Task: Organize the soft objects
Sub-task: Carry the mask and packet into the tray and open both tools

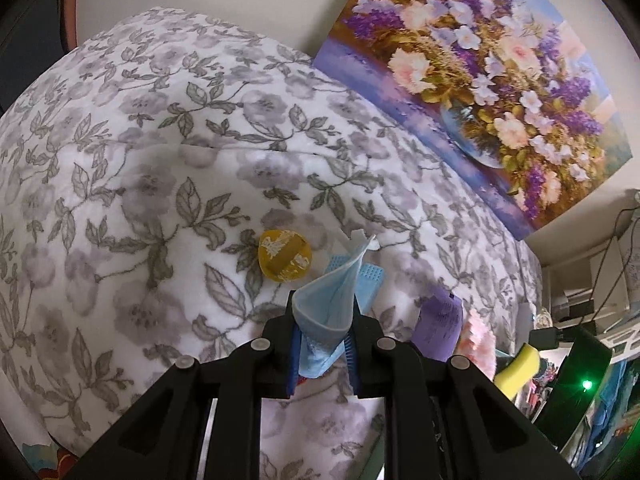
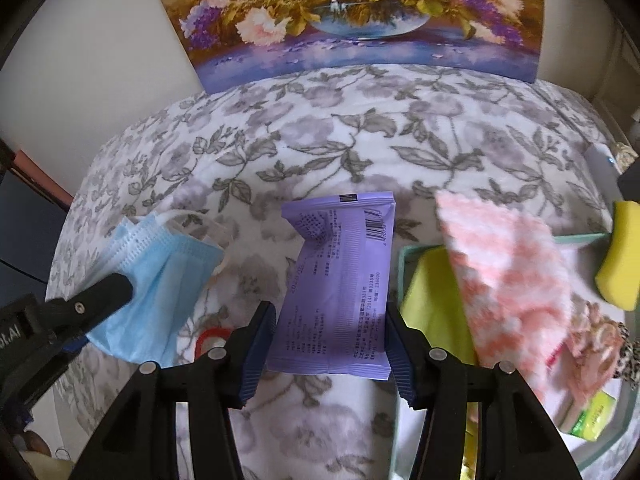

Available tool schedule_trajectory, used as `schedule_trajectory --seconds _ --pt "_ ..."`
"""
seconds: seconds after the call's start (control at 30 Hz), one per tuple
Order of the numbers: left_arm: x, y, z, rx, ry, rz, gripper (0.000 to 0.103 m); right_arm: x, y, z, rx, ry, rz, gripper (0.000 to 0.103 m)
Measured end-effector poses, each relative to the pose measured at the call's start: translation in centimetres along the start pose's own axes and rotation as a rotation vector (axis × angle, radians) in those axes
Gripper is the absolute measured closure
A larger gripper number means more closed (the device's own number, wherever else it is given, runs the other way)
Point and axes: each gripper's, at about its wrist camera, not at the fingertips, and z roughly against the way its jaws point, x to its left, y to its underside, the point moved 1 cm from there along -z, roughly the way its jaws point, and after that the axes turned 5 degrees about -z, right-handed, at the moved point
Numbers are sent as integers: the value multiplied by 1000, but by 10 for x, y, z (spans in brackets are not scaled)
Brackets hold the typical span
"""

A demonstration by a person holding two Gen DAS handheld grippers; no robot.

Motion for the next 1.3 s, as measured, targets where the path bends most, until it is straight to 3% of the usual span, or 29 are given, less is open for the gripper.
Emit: schedule_trajectory --seconds 0.33,0.77,0.97,1.17,1.3 --pt "-12 11 38 -70 23 -43 84 -25 16 45 -47 20 -29 47" --pt "-55 45 70 -123 65 -162 84 -56 40 106 -129 6 -81 47" --pt "-82 61 69 -100 107 -232 84 -101 36 110 -126 65 -157 47" --pt "-113 73 62 -69 149 -301 84 -163 33 112 -130 201 -278 47" --pt "-135 86 55 -45 195 -345 84 -198 35 113 -118 195 -367 47"
